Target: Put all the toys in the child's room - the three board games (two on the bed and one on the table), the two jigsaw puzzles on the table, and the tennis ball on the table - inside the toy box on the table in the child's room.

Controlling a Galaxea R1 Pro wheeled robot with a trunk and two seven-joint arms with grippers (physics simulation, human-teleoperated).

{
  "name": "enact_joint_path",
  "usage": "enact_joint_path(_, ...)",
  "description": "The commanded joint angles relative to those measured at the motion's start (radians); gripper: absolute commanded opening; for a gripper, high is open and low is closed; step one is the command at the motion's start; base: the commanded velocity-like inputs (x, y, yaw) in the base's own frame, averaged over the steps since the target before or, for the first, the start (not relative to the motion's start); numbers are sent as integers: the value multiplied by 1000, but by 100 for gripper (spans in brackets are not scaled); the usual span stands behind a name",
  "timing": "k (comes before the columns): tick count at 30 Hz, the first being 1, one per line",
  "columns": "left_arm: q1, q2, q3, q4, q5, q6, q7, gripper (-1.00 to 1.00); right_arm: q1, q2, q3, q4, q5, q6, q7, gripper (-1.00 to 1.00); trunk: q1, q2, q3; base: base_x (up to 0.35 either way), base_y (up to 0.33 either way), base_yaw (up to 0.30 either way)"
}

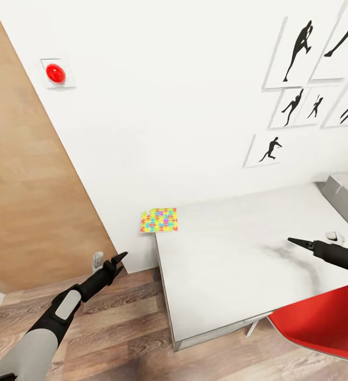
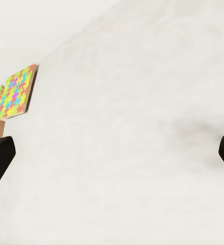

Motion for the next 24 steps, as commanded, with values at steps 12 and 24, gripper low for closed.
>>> enact_joint_path(12, -3, 2, 2, 8, 8, -2, -15, 100, 0, -1, 0, -12, -4, 7, 1, 100, 1, -2, -2, 148, 125, -3)
enact_joint_path(24, -3, 1, 1, 10, 8, -1, -18, 100, 1, -3, 0, -27, -5, 8, 1, 100, 1, -2, -2, 241, 218, 0)
